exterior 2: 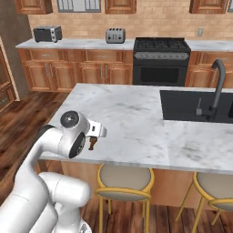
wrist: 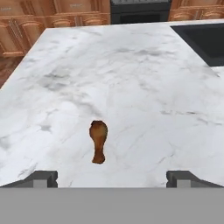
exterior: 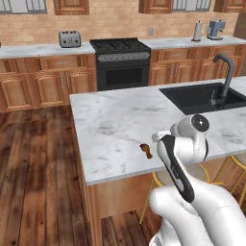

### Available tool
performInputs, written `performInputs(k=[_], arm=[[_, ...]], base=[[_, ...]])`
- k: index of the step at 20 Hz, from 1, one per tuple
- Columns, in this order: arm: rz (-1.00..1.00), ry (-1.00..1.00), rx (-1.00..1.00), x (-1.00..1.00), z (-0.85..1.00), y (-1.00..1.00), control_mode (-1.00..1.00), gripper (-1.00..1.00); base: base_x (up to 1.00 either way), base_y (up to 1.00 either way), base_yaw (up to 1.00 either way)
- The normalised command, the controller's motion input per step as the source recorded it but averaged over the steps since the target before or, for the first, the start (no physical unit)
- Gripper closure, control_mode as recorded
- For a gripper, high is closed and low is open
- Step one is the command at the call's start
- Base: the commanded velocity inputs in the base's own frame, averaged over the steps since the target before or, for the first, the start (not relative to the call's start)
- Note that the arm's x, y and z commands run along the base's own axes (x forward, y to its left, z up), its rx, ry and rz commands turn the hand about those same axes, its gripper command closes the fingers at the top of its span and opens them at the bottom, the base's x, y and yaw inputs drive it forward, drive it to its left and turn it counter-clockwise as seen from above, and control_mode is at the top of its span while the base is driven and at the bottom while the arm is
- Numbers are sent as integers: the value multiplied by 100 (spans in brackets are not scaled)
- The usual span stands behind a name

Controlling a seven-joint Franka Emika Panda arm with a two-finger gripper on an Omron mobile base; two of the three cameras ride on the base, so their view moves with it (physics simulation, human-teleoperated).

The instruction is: Open the fridge, remove the peach, lime, and chicken drumstick, and place them on any counter.

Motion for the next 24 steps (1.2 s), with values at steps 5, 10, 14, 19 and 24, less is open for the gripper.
performInputs(k=[5, 10, 14, 19, 24], arm=[[-7, 0, -1, -77, 100, -18, -100, -100], [-5, 0, -1, -58, 100, -1, -100, -100], [-5, 0, 0, -38, 100, 0, -100, -100], [-8, 0, 0, -23, 73, 0, -100, -100], [0, -2, 0, -29, 37, 1, -100, -100]], base=[[0, 0, 0], [0, 0, 0], [0, 0, 0], [0, 0, 0], [0, 0, 0]])
